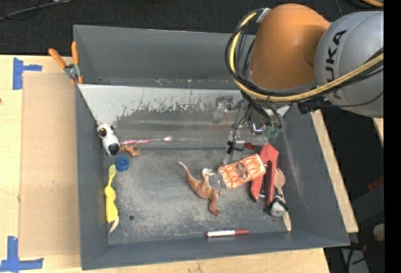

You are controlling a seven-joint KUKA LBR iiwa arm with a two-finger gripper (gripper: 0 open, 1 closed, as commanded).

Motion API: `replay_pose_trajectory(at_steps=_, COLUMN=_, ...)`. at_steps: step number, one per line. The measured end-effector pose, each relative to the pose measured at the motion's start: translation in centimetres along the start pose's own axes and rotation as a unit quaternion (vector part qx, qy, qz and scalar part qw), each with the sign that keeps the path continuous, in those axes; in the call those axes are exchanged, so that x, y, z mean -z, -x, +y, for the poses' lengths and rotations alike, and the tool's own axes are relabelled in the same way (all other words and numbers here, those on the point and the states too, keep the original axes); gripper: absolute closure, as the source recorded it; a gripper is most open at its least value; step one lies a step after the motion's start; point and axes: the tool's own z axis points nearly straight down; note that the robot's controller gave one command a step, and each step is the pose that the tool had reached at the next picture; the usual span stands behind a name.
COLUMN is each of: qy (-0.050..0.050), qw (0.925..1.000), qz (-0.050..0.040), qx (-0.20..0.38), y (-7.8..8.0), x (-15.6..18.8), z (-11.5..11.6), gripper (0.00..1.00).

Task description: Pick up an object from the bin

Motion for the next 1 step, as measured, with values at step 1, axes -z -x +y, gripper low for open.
replay_pose_trajectory(at_steps=1, qy=0.0, qw=1.0, qz=-0.0039, qx=0.0, y=0.1, x=0.5, z=-0.02, gripper=0.0)
